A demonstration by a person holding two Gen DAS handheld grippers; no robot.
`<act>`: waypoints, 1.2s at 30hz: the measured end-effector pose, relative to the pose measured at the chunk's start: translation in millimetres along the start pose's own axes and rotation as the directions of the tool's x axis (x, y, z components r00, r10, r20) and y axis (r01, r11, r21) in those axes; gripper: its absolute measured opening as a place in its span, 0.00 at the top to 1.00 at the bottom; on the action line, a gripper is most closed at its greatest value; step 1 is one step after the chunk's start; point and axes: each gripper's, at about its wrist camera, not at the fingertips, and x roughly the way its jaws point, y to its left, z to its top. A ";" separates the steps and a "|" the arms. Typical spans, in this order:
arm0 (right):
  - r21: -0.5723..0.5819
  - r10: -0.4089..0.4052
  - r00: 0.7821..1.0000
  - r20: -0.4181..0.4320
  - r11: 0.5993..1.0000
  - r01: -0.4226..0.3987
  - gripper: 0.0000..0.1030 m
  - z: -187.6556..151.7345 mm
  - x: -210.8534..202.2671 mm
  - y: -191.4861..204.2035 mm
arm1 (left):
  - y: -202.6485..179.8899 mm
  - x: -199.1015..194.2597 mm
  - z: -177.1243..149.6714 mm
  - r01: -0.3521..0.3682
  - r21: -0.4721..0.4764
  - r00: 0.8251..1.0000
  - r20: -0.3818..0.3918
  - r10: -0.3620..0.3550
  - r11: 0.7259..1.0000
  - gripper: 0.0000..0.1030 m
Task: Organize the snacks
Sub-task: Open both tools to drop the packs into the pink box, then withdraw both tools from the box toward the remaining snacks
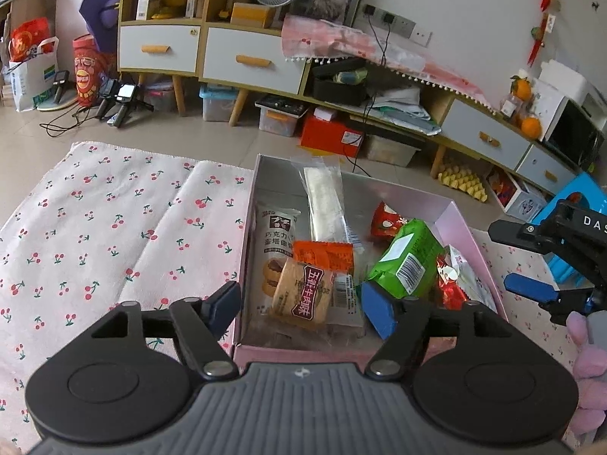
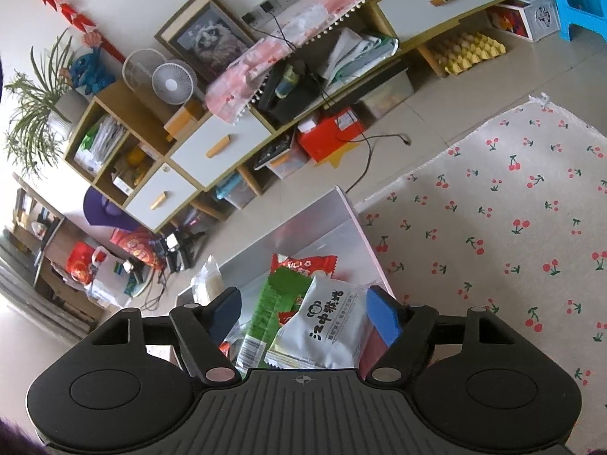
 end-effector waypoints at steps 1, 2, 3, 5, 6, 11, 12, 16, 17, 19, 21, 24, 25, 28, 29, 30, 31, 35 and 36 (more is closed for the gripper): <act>-0.006 -0.002 1.000 -0.002 1.000 0.002 0.28 0.0 -1.3 1.0 | -0.7 -0.9 0.0 0.000 0.005 1.000 0.001 0.000 1.000 0.32; -0.013 -0.005 1.000 -0.004 1.000 0.005 0.27 -0.3 -2.6 1.9 | -1.2 -2.0 0.3 -0.002 0.013 1.000 0.001 0.002 1.000 0.31; -0.020 -0.009 1.000 -0.006 1.000 0.009 0.27 -0.4 -4.1 2.8 | -1.5 -2.8 0.7 -0.005 0.019 1.000 0.002 0.005 1.000 0.30; -0.031 -0.009 1.000 -0.011 0.999 0.009 0.26 -1.8 -8.1 5.3 | -1.2 -4.6 1.1 -0.010 0.028 1.000 0.003 0.010 1.000 0.30; -0.038 -0.010 1.000 -0.016 0.999 0.010 0.26 -2.3 -9.9 6.9 | -0.6 -5.6 1.6 -0.009 0.030 1.000 0.003 0.009 1.000 0.29; -0.074 -0.039 0.999 -0.024 0.997 0.037 0.21 -5.7 -20.8 13.1 | -0.4 -11.9 0.6 -0.003 0.039 1.000 -0.009 0.004 0.999 0.24; -0.081 -0.044 0.999 -0.029 0.996 0.042 0.21 -6.6 -22.9 14.3 | -0.7 -13.0 0.4 -0.004 0.046 1.000 -0.011 0.004 0.999 0.23; -0.108 -0.087 0.995 -0.048 0.991 0.082 0.21 -10.7 -31.3 18.3 | 0.9 -20.7 -2.0 -0.008 0.072 1.000 -0.013 0.009 0.997 0.17; -0.115 -0.098 0.994 -0.051 0.989 0.091 0.21 -11.8 -33.9 19.2 | 2.0 -22.7 -2.2 -0.008 0.078 1.000 -0.014 0.009 0.997 0.15; -0.126 -0.120 0.991 -0.061 0.986 0.112 0.18 -14.4 -39.0 20.8 | 4.5 -27.0 -3.2 -0.004 0.085 1.000 -0.018 0.006 0.996 0.13; -0.136 -0.131 0.989 -0.068 0.983 0.121 0.17 -17.7 -44.6 21.6 | 7.4 -30.8 -4.2 -0.006 0.094 1.000 -0.020 0.008 0.996 0.11; -0.162 -0.155 0.984 -0.085 0.977 0.140 0.16 -22.6 -51.4 25.8 | 9.8 -35.2 -6.9 -0.022 0.120 1.000 -0.013 0.024 0.993 0.06; -0.172 -0.164 0.982 -0.090 0.974 0.147 0.16 -24.4 -53.8 27.6 | 11.1 -36.5 -8.4 -0.030 0.133 0.999 -0.011 0.031 0.991 0.06; -0.197 -0.194 0.974 -0.115 0.966 0.169 0.15 -30.9 -59.6 32.8 | 14.3 -39.1 -11.6 -0.047 0.168 0.999 -0.017 0.051 0.985 0.05; -0.204 -0.203 0.971 -0.124 0.963 0.175 0.15 -33.6 -60.7 34.2 | 15.5 -39.8 -13.0 -0.049 0.177 0.998 -0.021 0.053 0.983 0.05; -0.212 -0.212 0.968 -0.135 0.960 0.181 0.15 -36.7 -62.0 35.6 | 16.4 -40.8 -14.2 -0.048 0.186 0.998 -0.025 0.053 0.981 0.04; -0.218 -0.218 0.965 -0.145 0.959 0.184 0.15 -39.5 -63.2 36.1 | 18.0 -42.8 -16.0 -0.044 0.194 0.998 -0.029 0.051 0.980 0.04; -0.222 -0.226 0.956 -0.186 0.958 0.183 0.15 -53.6 -65.0 36.5 | 19.2 -46.1 -21.4 -0.034 0.245 0.998 -0.045 0.047 0.969 0.03; -0.221 -0.228 0.954 -0.196 0.958 0.183 0.15 -57.8 -64.5 35.6 | 19.4 -46.1 -22.8 -0.033 0.258 0.998 -0.049 0.047 0.966 0.03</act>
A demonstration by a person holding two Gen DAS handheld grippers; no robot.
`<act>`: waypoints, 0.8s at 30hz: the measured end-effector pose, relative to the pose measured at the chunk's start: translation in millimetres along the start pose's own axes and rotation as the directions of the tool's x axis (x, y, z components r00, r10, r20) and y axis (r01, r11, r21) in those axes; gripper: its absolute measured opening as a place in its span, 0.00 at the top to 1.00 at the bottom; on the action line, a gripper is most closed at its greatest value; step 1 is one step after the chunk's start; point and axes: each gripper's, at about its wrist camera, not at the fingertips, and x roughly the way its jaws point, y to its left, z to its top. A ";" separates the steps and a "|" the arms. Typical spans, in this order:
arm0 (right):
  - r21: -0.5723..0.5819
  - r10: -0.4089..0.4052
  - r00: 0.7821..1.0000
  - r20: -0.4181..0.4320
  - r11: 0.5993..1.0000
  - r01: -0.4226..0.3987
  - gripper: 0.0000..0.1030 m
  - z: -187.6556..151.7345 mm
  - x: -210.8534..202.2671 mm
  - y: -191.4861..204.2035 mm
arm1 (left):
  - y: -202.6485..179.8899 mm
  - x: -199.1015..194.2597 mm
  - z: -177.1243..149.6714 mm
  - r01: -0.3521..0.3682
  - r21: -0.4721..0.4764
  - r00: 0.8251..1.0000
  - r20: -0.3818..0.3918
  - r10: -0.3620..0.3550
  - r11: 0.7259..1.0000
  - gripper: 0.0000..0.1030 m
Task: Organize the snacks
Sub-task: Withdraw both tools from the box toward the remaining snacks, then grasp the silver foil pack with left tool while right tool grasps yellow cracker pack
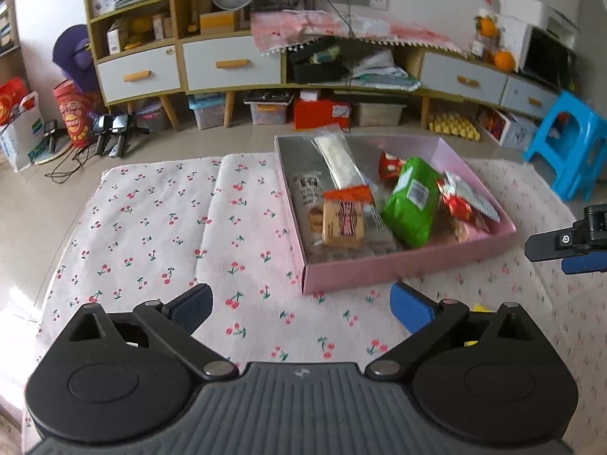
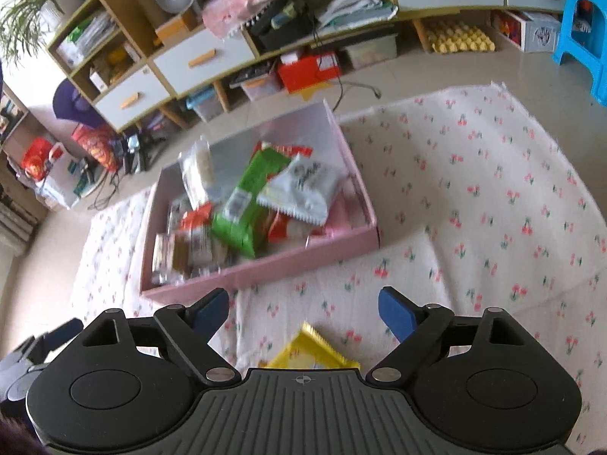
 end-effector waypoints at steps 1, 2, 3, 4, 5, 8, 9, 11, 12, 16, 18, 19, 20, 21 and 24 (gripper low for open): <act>0.001 -0.002 1.000 -0.011 1.000 0.002 0.15 -3.7 1.4 0.3 | -0.2 0.1 -1.9 0.001 0.015 1.000 -0.006 -0.001 1.000 0.03; 0.001 -0.007 1.000 -0.021 1.000 0.007 0.15 -6.2 2.2 0.5 | -0.2 0.1 -4.0 0.004 0.031 1.000 -0.012 -0.003 1.000 0.03; 0.001 -0.014 0.999 -0.033 1.000 0.014 0.15 -9.3 3.5 0.7 | -0.1 -0.1 -5.9 0.006 0.043 1.000 -0.017 -0.005 0.999 0.03; -0.001 -0.019 0.999 -0.042 1.000 0.019 0.15 -12.3 4.1 1.1 | -0.1 0.2 -7.7 0.008 0.058 1.000 -0.024 -0.007 0.998 0.03; -0.005 -0.023 0.999 -0.047 1.000 0.023 0.15 -14.6 4.2 1.7 | 0.0 0.3 -10.2 0.011 0.075 0.999 -0.031 -0.009 0.997 0.02; -0.035 -0.027 0.998 -0.059 0.999 0.025 0.15 -20.8 4.8 4.9 | 1.9 0.6 -17.5 0.027 0.126 0.999 -0.049 -0.021 0.992 0.02; -0.044 -0.027 0.998 -0.063 0.999 0.025 0.15 -22.1 5.3 5.4 | 2.6 0.5 -19.9 0.034 0.138 0.998 -0.053 -0.026 0.990 0.02; -0.058 -0.030 0.997 -0.070 0.998 0.026 0.15 -24.7 6.0 5.4 | 5.3 0.3 -25.7 0.050 0.165 0.997 -0.063 -0.040 0.985 0.02; -0.063 -0.033 0.997 -0.076 0.998 0.028 0.14 -25.8 7.0 4.9 | 6.1 0.0 -28.5 0.061 0.177 0.997 -0.067 -0.050 0.982 0.02; -0.086 -0.045 0.993 -0.105 0.996 0.036 0.15 -30.6 13.2 4.3 | 5.6 -1.6 -37.6 0.122 0.243 0.991 -0.082 -0.105 0.962 0.02; -0.094 -0.047 0.992 -0.114 0.995 0.037 0.15 -32.9 14.8 4.9 | 2.0 -1.8 -42.8 0.157 0.289 0.986 -0.100 -0.134 0.944 0.03; -0.096 -0.046 0.992 -0.118 0.995 0.034 0.15 -33.7 15.1 5.4 | -0.2 -2.0 -45.3 0.176 0.311 0.983 -0.107 -0.150 0.934 0.03; -0.098 -0.043 0.992 -0.121 0.995 0.032 0.14 -34.8 15.4 5.8 | -3.6 -2.5 -48.5 0.199 0.337 0.979 -0.115 -0.170 0.920 0.03; -0.100 -0.040 0.991 -0.127 0.995 0.027 0.15 -35.9 16.0 6.7 | -6.1 -2.8 -50.6 0.216 0.356 0.975 -0.123 -0.184 0.909 0.03; -0.103 -0.029 0.989 -0.142 0.995 0.014 0.15 -38.5 18.4 9.8 | -15.2 -4.4 -56.5 0.268 0.415 0.963 -0.150 -0.225 0.869 0.03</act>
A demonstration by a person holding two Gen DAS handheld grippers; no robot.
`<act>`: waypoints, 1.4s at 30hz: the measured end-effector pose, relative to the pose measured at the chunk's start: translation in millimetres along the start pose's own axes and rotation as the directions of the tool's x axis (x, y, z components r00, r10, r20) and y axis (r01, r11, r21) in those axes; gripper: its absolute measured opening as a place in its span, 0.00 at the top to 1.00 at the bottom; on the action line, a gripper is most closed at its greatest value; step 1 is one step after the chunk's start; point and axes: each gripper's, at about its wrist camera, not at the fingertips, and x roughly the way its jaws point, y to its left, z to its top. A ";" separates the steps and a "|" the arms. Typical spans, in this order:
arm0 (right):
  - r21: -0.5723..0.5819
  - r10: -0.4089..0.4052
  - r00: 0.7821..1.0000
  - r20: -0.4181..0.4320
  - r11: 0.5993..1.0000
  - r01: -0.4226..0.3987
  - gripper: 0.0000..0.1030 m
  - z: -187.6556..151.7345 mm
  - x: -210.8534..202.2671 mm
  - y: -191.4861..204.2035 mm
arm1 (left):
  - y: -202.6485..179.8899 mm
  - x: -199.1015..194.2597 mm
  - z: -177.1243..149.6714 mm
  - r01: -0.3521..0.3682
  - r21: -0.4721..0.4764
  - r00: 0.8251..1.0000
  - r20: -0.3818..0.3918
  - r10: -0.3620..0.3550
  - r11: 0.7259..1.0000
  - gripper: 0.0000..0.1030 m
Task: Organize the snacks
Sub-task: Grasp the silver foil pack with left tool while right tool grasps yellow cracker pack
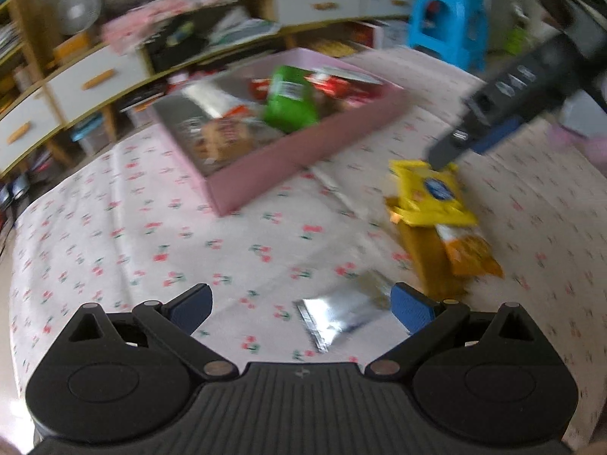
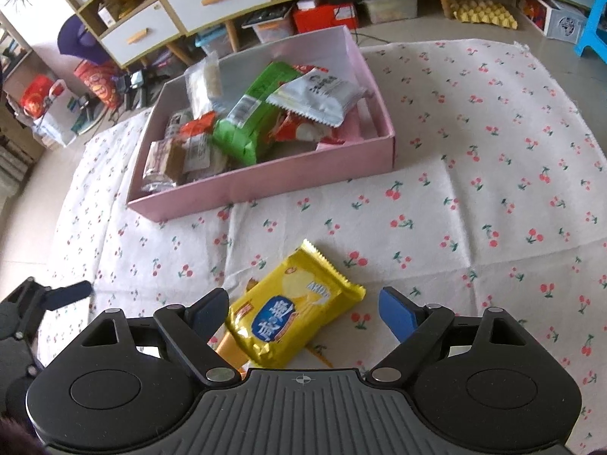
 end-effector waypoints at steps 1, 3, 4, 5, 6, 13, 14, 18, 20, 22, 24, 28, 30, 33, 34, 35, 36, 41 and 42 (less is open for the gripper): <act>0.001 0.003 1.000 -0.005 1.000 -0.003 0.15 -0.6 1.2 1.0 | -2.9 0.9 -0.7 0.014 0.017 1.000 -0.006 -0.014 1.000 0.03; 0.004 0.006 1.000 -0.015 1.000 -0.006 0.15 -1.5 3.7 2.7 | -6.7 3.4 -1.2 0.031 0.034 0.999 -0.019 -0.030 0.999 0.04; 0.008 0.008 1.000 -0.021 1.000 -0.008 0.15 -2.1 5.5 3.6 | -8.2 5.0 -1.3 0.035 0.042 0.999 -0.027 -0.034 0.998 0.04; 0.012 0.010 1.000 -0.025 1.000 -0.010 0.15 -2.5 7.0 4.2 | -10.2 6.5 -1.4 0.034 0.052 0.999 -0.033 -0.032 0.998 0.07; 0.016 0.013 0.999 -0.029 1.000 -0.012 0.15 -2.9 8.6 5.2 | -11.4 7.7 -1.9 0.030 0.061 0.999 -0.038 -0.028 0.998 0.11; 0.059 0.022 0.999 -0.046 0.998 -0.020 0.15 -2.6 20.0 6.8 | -7.4 17.8 -3.1 0.045 0.041 0.994 -0.097 -0.040 0.998 0.40; 0.067 0.021 0.999 -0.048 0.998 -0.018 0.15 -2.5 21.7 6.4 | -6.5 18.6 -3.4 0.041 0.030 0.994 -0.101 -0.038 0.999 0.43; 0.072 0.001 0.999 -0.045 0.997 0.003 0.15 -2.7 26.8 8.0 | -2.8 20.9 -0.2 0.010 -0.021 0.995 -0.095 -0.012 1.000 0.59; 0.062 0.007 0.999 -0.049 0.998 -0.004 0.17 -3.3 28.7 10.2 | -0.6 21.8 1.9 -0.012 -0.064 0.995 -0.095 0.006 0.998 0.64; 0.058 0.011 0.998 -0.057 0.998 -0.008 0.19 -4.2 29.8 11.9 | -0.3 22.3 3.7 -0.037 -0.088 0.995 -0.093 0.028 0.995 0.67; 0.043 -0.002 0.998 -0.061 0.999 0.005 0.25 -5.2 31.0 13.6 | -0.4 22.9 5.8 -0.065 -0.094 0.994 -0.089 0.057 0.993 0.69; 0.026 -0.004 0.999 -0.054 1.000 0.005 0.34 -4.6 29.6 11.8 | 2.0 24.1 7.4 -0.117 -0.126 0.990 -0.099 0.105 0.985 0.69; 0.012 -0.011 0.999 -0.043 1.000 0.012 0.42 -3.8 27.5 11.2 | 4.1 23.9 7.0 -0.124 -0.148 0.988 -0.111 0.108 0.981 0.67; -0.018 -0.023 0.999 -0.027 1.000 0.023 0.45 -1.7 25.8 12.0 | 3.6 22.5 6.4 -0.129 -0.158 0.987 -0.119 0.111 0.979 0.57; -0.030 -0.037 0.999 -0.016 0.999 0.036 0.46 -1.2 25.1 12.2 | 3.1 21.7 6.3 -0.131 -0.160 0.986 -0.123 0.111 0.978 0.56; -0.049 -0.056 0.998 0.000 0.997 0.056 0.47 -0.7 24.2 13.1 | 2.8 21.2 6.3 -0.130 -0.166 0.986 -0.128 0.110 0.977 0.55; -0.071 -0.078 0.997 0.018 0.994 0.079 0.47 -0.2 23.4 14.2 | 2.8 20.9 6.4 -0.128 -0.176 0.986 -0.133 0.105 0.976 0.54; 0.021 -0.003 1.000 -0.006 1.000 0.003 0.38 2.7 21.6 2.6 | 2.7 21.0 8.9 -0.097 -0.234 0.987 -0.144 0.064 0.967 0.54; 0.043 0.012 1.000 -0.010 0.999 -0.011 0.37 3.2 22.2 0.4 | 2.5 22.0 9.2 -0.097 -0.244 0.987 -0.151 0.061 0.965 0.54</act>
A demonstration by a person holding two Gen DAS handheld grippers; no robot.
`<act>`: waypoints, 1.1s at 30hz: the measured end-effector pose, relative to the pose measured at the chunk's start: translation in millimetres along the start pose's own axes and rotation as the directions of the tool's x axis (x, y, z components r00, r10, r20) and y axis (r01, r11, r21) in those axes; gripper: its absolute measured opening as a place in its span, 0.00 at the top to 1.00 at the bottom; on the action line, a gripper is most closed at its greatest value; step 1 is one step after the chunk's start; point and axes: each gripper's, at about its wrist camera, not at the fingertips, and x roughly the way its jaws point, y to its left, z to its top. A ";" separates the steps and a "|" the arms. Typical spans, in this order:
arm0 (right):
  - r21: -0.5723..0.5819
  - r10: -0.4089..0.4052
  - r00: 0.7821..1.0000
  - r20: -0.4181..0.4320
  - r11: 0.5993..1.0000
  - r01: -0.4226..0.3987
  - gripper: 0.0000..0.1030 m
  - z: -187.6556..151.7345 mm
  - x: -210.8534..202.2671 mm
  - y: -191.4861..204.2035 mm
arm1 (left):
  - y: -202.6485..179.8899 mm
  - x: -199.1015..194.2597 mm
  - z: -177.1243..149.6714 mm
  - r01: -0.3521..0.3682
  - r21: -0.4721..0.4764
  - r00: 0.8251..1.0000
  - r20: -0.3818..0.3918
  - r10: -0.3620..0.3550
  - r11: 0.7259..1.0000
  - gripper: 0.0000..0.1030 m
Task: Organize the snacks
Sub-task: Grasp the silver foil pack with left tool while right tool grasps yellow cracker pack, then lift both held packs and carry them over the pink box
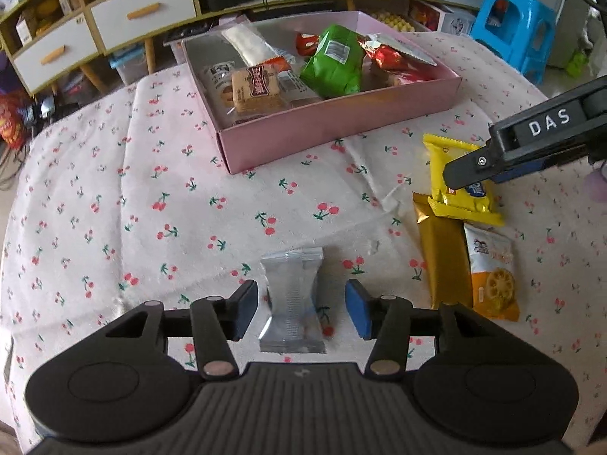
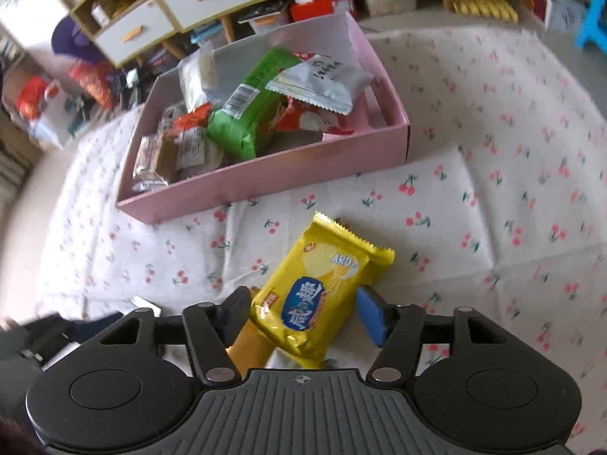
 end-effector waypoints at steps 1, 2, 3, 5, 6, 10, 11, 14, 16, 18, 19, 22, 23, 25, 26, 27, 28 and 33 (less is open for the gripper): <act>0.018 0.009 1.000 -0.004 1.000 -0.009 0.34 0.5 1.2 -1.0 | 0.3 1.3 0.4 0.000 -0.011 1.000 -0.008 0.000 1.000 0.54; 0.032 0.014 1.000 -0.010 0.999 -0.014 0.33 0.4 2.2 -1.2 | 0.6 2.5 0.4 -0.001 -0.022 1.000 -0.016 0.001 1.000 0.55; 0.044 0.014 1.000 -0.014 0.999 -0.014 0.33 0.0 3.4 -1.1 | 0.9 3.4 0.3 -0.004 -0.030 1.000 -0.023 0.003 1.000 0.55; 0.053 0.010 1.000 -0.016 0.999 -0.009 0.32 -0.6 5.0 0.4 | 1.7 3.6 -0.8 -0.004 -0.046 1.000 -0.028 0.003 0.999 0.56; 0.056 0.008 1.000 -0.014 0.998 -0.007 0.31 -0.5 5.8 1.5 | 2.3 3.4 -0.6 -0.004 -0.052 1.000 -0.030 0.003 0.999 0.56; 0.078 -0.004 1.000 -0.007 0.997 0.005 0.30 -1.2 9.0 2.9 | 6.0 2.6 -0.9 -0.003 -0.088 0.999 -0.038 0.000 0.996 0.59; 0.088 -0.014 1.000 -0.010 0.996 0.015 0.30 -1.3 10.4 2.4 | 6.8 2.1 -0.7 -0.008 -0.096 0.999 -0.040 0.004 0.995 0.63; 0.105 -0.044 0.999 -0.017 0.993 0.046 0.30 -1.4 16.4 1.3 | 9.8 0.1 -0.8 -0.018 -0.121 0.999 -0.042 0.013 0.993 0.74; 0.103 -0.048 0.999 -0.012 0.993 0.049 0.30 -2.1 16.7 1.8 | 12.1 -1.8 -1.1 -0.017 -0.137 0.999 -0.041 0.012 0.990 0.75; 0.092 -0.056 0.998 -0.006 0.994 0.057 0.35 -2.5 16.4 4.2 | 13.5 -2.6 -1.0 -0.021 -0.150 0.999 -0.040 0.015 0.989 0.76; 0.087 -0.053 0.999 -0.003 0.995 0.053 0.40 -3.3 15.9 5.3 | 13.9 -2.8 -0.7 -0.023 -0.154 0.999 -0.041 0.016 0.988 0.76; 0.080 -0.052 0.999 0.003 0.995 0.051 0.42 -3.6 14.9 7.7 | 16.2 -3.0 0.5 -0.022 -0.171 0.999 -0.038 0.016 0.985 0.77; 0.077 -0.049 0.999 0.004 0.996 0.048 0.42 -3.5 14.4 7.9 | 17.1 -3.7 1.1 -0.023 -0.178 0.999 -0.034 0.017 0.984 0.77; 0.081 -0.034 0.999 0.000 0.996 0.034 0.43 -2.6 13.1 6.4 | 19.0 -5.8 1.5 -0.022 -0.190 0.999 -0.027 0.017 0.982 0.78; 0.087 -0.022 1.000 -0.002 0.996 0.022 0.43 -2.2 11.8 5.4 | 20.5 -7.4 1.6 -0.019 -0.197 1.000 -0.023 0.014 0.980 0.78; 0.094 -0.011 1.000 -0.001 0.996 0.011 0.43 -1.9 10.1 4.3 | 22.1 -9.0 1.4 -0.015 -0.205 1.000 -0.019 0.011 0.979 0.78; 0.100 -0.003 1.000 0.003 0.995 0.003 0.43 -1.3 7.9 3.3 | 23.0 -9.5 1.8 -0.010 -0.211 1.000 -0.016 0.007 0.977 0.78; 0.142 0.041 0.999 0.021 0.989 -0.043 0.43 1.0 -3.0 -3.5 | 26.2 -13.7 6.2 0.005 -0.237 1.000 0.005 -0.004 0.972 0.78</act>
